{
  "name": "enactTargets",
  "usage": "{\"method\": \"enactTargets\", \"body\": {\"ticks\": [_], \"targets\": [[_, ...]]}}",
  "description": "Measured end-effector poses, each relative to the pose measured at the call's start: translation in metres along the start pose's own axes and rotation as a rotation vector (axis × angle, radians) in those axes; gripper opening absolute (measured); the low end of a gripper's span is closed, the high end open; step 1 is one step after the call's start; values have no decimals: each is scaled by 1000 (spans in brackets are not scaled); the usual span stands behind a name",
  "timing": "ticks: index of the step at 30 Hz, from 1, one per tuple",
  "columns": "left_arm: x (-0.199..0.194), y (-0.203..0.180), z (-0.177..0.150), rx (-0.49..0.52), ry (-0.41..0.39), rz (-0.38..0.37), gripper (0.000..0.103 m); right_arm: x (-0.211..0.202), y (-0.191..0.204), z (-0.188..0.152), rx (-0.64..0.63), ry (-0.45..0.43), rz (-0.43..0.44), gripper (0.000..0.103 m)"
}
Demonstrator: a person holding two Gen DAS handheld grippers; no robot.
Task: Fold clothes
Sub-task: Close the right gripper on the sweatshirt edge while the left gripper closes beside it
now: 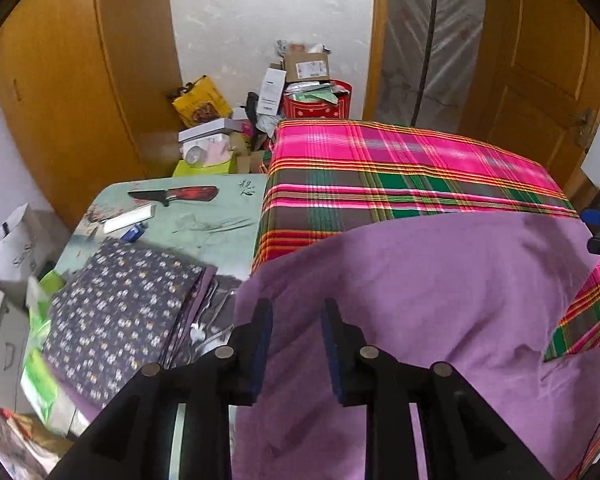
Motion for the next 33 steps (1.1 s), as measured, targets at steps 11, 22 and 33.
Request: {"method": "enactTargets", "body": {"ticks": [11,22,33], "targets": [[52,35,4,-27,16,-38,29,79,-32,6,28,74,63,48],[77,40,5,-14,6,-46,29,135,-52,2,68,119,125,48],[86,39,10,-21,9,-57,29,139,-65,7,92,97,183,48]]}}
Point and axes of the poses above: each gripper's, at about its wrist camera, not at the fingertips, and x roughly the way its jaws point, y to its left, z to its top, the point moved 5 cm from there along x, roughly the way its jaws point, and after that the axes turned 6 degrees about -z, right-handed, at the moved point
